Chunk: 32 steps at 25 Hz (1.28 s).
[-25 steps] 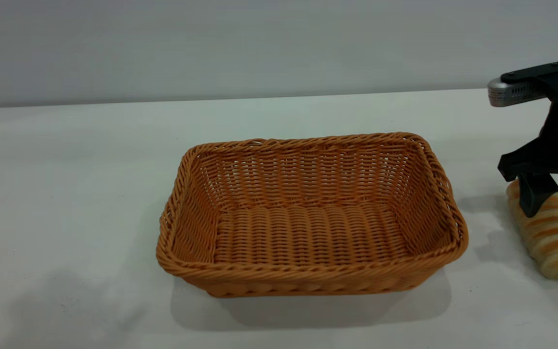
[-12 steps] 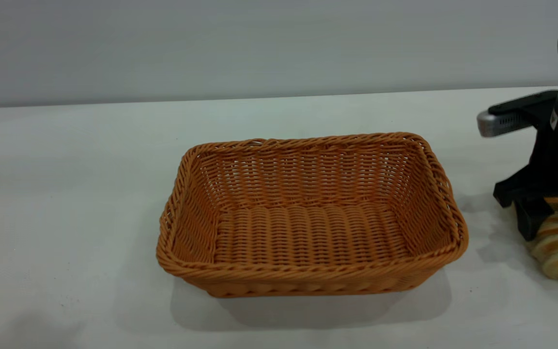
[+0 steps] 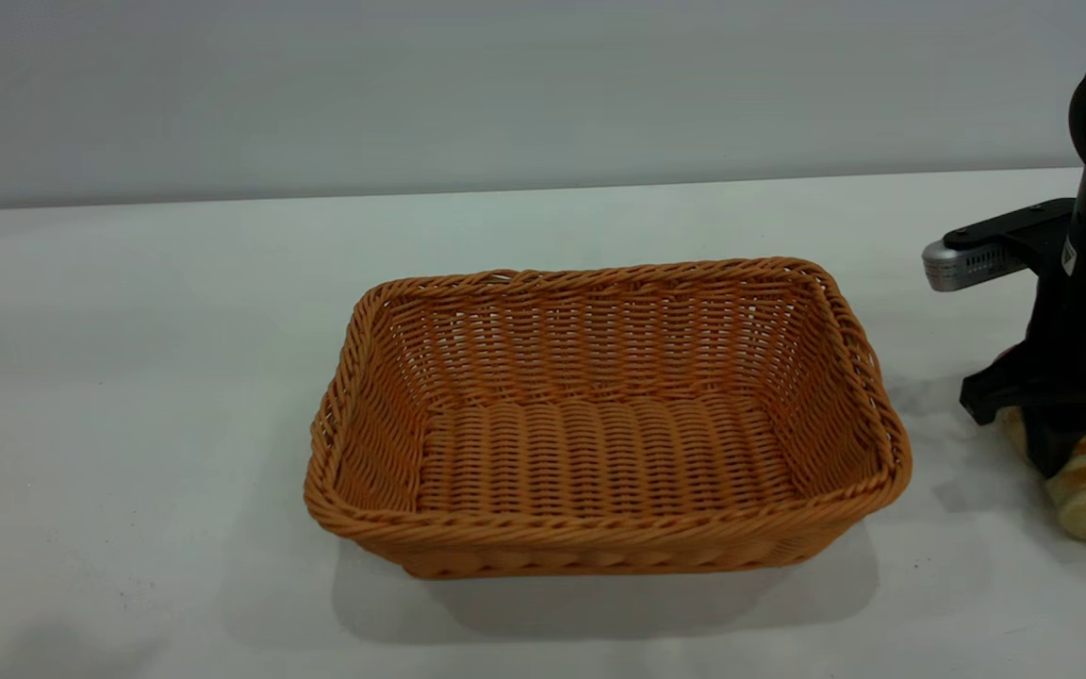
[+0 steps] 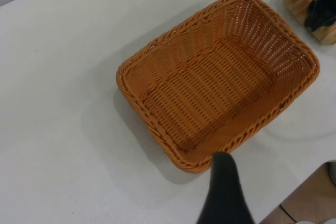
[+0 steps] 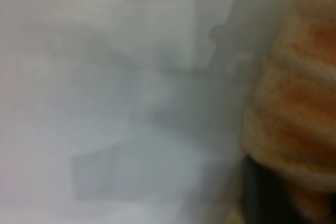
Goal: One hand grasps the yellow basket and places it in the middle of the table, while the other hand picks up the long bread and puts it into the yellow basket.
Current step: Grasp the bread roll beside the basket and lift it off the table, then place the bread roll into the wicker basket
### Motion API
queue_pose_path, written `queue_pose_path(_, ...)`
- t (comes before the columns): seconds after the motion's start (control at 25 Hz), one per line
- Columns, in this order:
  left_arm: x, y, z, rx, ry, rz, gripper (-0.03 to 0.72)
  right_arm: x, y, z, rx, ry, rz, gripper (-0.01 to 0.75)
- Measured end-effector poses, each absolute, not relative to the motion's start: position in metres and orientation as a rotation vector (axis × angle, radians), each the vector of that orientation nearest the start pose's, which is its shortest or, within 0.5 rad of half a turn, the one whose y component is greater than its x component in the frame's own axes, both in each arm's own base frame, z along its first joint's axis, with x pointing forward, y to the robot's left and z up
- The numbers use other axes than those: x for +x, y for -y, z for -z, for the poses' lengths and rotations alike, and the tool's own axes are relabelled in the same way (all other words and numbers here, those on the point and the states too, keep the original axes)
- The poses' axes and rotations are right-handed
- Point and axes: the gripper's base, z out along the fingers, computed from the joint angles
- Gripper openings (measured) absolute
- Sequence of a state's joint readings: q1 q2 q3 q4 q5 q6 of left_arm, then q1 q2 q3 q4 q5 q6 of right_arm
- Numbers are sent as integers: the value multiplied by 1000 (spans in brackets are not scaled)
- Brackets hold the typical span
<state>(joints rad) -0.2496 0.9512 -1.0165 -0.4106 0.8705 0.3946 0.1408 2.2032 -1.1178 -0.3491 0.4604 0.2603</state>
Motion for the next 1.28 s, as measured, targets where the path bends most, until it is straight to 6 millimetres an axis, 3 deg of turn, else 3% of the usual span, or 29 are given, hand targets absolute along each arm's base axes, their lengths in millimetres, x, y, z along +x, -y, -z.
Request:
queue_pose_path(0.08, 167, 71, -381, 577, -2165, 418, 582, 363, -36, -40, -304, -2979, 243, 103)
queue_pose_path(0.12, 167, 71, -381, 577, -2165, 418, 582, 363, -36, -40, -317, -2980, 253, 75)
queue_pose_path(0.44, 167, 71, -381, 575, -2165, 421, 582, 367, -31, -57, -278, -3046, 348, 72)
queue_pose_path(0.84, 167, 72, -381, 575, -2164, 424, 582, 362, -41, -159, -195, -2874, 153, 71)
queue_pose_path(1.08, 167, 72, -381, 574, -2165, 423, 582, 345, -80, -207, -364, -2747, 0, 61)
queue_pose_path(1.28, 167, 71, -381, 572, -2168, 412, 582, 330, -131, -213, -565, -2684, -105, 61)
